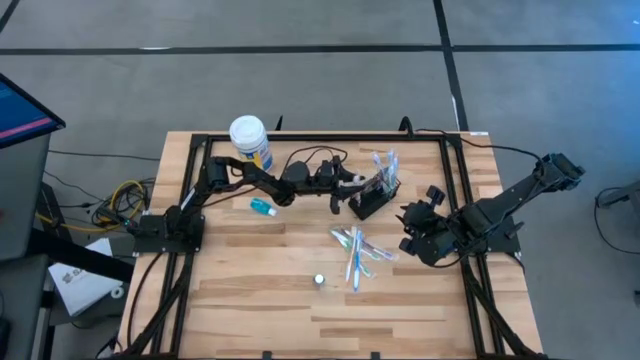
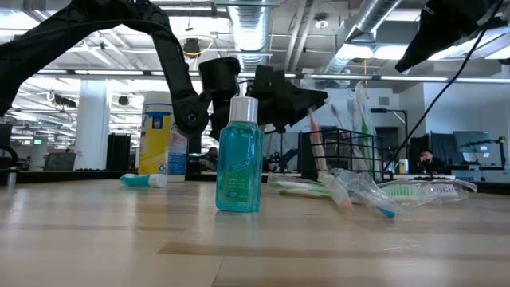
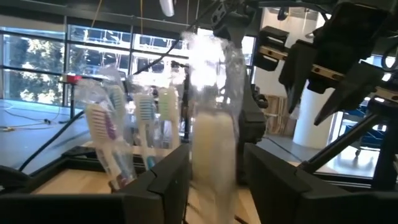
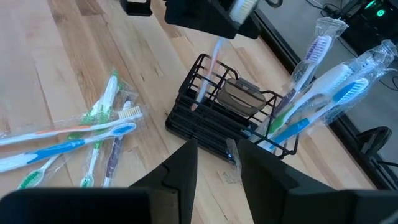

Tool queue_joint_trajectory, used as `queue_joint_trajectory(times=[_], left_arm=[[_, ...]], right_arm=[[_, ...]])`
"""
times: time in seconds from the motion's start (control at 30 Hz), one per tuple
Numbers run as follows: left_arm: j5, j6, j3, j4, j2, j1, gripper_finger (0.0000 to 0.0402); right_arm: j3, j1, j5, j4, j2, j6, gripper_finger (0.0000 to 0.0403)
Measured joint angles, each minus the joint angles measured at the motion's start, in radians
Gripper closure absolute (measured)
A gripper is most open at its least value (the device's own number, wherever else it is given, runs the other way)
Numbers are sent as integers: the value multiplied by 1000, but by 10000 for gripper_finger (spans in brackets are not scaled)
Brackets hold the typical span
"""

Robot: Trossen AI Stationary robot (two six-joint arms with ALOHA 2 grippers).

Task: Pick & Place toothbrushing station
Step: Put the orange toothbrush into the mesh organizer, then put the purple toothbrush into the mesh organizer

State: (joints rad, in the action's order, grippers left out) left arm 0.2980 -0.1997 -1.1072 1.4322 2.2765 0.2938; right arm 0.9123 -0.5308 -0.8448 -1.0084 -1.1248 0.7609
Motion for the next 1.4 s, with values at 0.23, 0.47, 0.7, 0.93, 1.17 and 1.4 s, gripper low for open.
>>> queue_joint_trajectory(times=[0.23,0.47,0.7,0.93,1.17,1.4], left_arm=[[57,-21,32,-11,-40,24,247],[59,67,211,-121,-269,43,249],[61,164,366,-242,-441,15,249],[58,179,455,-244,-484,-25,249],[58,181,486,-245,-484,-65,250],[58,223,496,-244,-484,-96,250]], right_arm=[[0,1,1,-4,0,0,295],[0,1,0,-3,0,0,295],[0,2,11,27,-1,0,295],[0,3,101,59,-41,3,295],[-1,-6,196,58,-162,28,295],[-2,-5,299,62,-282,80,295]])
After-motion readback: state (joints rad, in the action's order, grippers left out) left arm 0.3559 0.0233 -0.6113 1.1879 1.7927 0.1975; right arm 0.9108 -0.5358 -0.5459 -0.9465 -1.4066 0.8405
